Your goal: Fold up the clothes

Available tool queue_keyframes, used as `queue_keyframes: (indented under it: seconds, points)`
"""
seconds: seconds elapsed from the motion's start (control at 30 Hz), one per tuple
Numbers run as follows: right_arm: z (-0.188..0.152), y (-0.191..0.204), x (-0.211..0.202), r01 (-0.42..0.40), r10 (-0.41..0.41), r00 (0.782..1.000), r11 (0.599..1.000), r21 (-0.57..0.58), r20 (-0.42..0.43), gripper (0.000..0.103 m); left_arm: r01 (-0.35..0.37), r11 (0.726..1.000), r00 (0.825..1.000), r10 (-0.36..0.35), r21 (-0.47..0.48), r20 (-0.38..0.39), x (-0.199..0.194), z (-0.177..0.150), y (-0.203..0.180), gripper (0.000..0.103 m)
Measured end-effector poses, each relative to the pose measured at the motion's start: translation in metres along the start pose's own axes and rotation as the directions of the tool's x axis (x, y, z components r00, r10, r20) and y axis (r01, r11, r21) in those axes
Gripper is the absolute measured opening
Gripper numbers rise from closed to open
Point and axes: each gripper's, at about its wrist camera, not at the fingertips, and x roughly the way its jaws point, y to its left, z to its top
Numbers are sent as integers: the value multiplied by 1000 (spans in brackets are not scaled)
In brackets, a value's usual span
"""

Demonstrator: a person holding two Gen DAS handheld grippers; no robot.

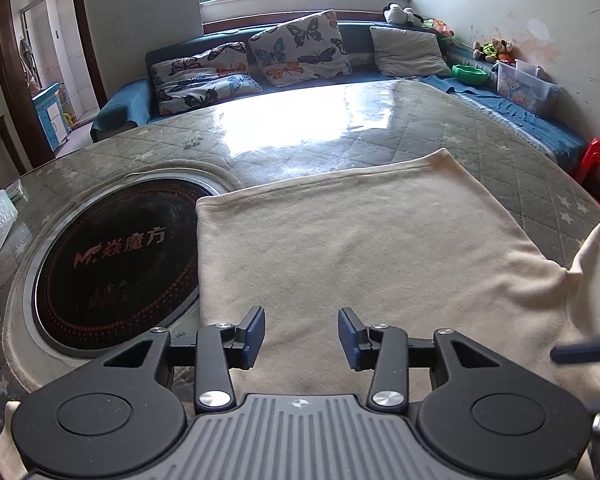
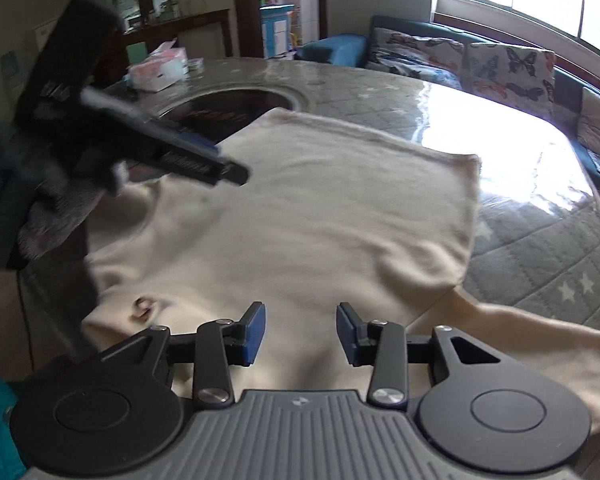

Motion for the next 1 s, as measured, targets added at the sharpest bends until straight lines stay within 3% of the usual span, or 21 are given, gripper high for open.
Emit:
queue_keyframes:
  seconds: [0.23, 0.57, 0.83, 1.0]
  points:
    - [-11, 23, -9, -6, 7, 1000, 998, -57, 16, 41, -11, 1000, 1000, 11, 10, 13, -8, -5, -5, 49]
    - [-7, 29, -25, -37, 40, 997, 997, -62, 61, 40, 45, 994, 998, -49, 99, 41, -30, -41, -16, 50]
    - [-16, 43, -10, -82, 82, 997, 991, -110, -4, 40, 94, 976, 992, -109, 199, 63, -49, -77, -24, 50]
    - [-17, 29, -31, -65, 68, 996, 997, -44, 59, 40, 101, 969, 989, -123, 224, 85, -55, -71, -26, 50]
